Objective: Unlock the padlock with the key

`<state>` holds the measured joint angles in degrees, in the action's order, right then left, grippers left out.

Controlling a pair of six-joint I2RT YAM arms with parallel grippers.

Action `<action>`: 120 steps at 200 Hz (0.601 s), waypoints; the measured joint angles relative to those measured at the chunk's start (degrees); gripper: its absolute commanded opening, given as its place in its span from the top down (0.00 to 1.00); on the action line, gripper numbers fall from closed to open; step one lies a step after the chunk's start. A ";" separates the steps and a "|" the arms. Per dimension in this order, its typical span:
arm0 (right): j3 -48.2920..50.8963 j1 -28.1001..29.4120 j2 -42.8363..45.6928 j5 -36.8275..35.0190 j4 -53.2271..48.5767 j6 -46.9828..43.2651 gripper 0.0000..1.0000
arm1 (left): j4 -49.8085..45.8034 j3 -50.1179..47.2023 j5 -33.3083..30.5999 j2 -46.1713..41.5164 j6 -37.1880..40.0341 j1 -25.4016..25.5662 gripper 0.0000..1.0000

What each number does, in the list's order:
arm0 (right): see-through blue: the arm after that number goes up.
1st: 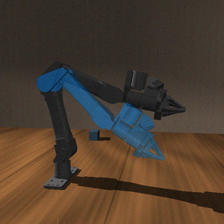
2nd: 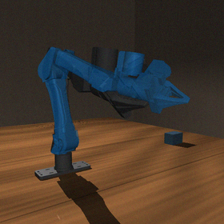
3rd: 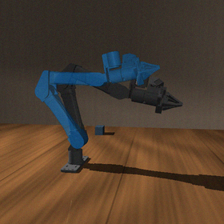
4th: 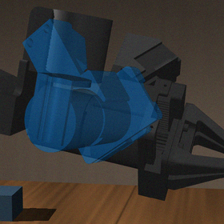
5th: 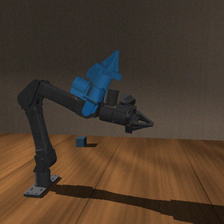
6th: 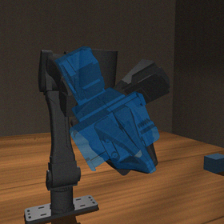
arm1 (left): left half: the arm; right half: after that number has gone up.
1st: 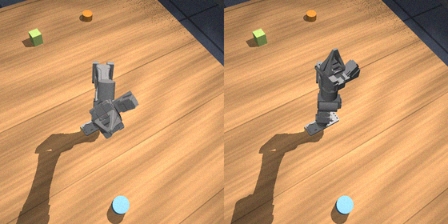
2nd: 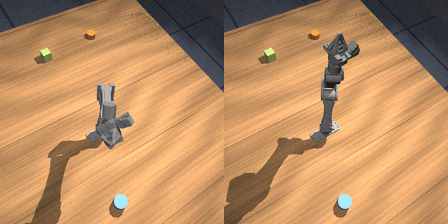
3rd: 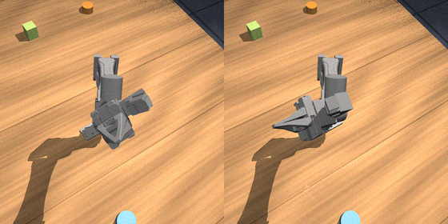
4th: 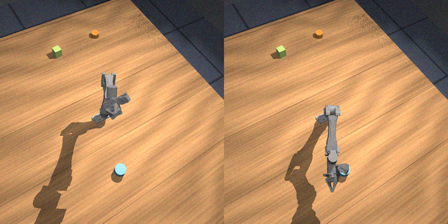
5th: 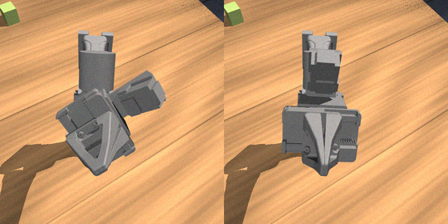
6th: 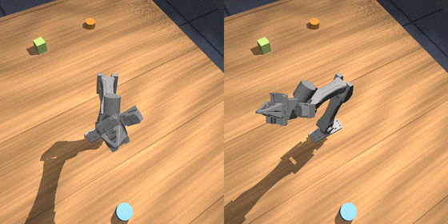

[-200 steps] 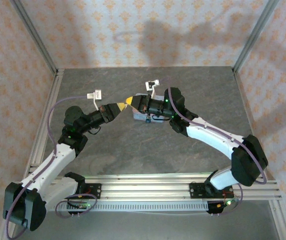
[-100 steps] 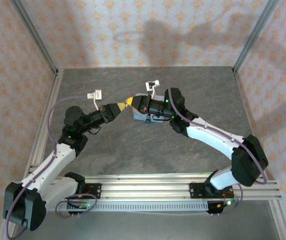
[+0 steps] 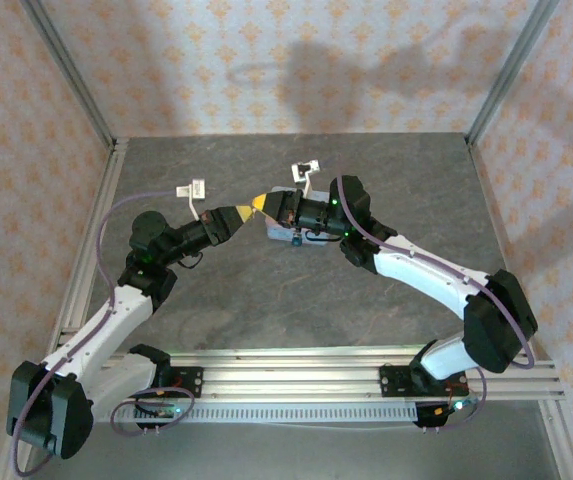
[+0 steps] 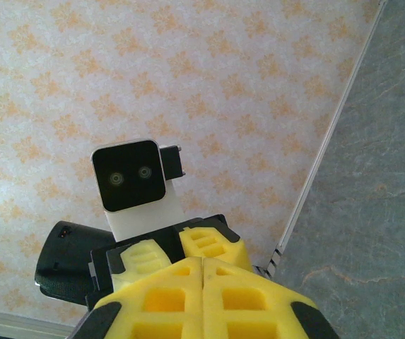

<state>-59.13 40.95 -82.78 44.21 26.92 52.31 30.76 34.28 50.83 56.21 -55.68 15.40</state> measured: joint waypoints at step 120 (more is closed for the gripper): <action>0.00 0.04 0.00 0.04 0.00 0.00 1.00 | 0.20 0.00 -0.02 0.11 0.04 0.74 0.86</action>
<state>-59.13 40.99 -82.78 44.25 26.92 52.31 30.96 34.28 50.81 56.31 -55.64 16.14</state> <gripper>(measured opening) 0.059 0.180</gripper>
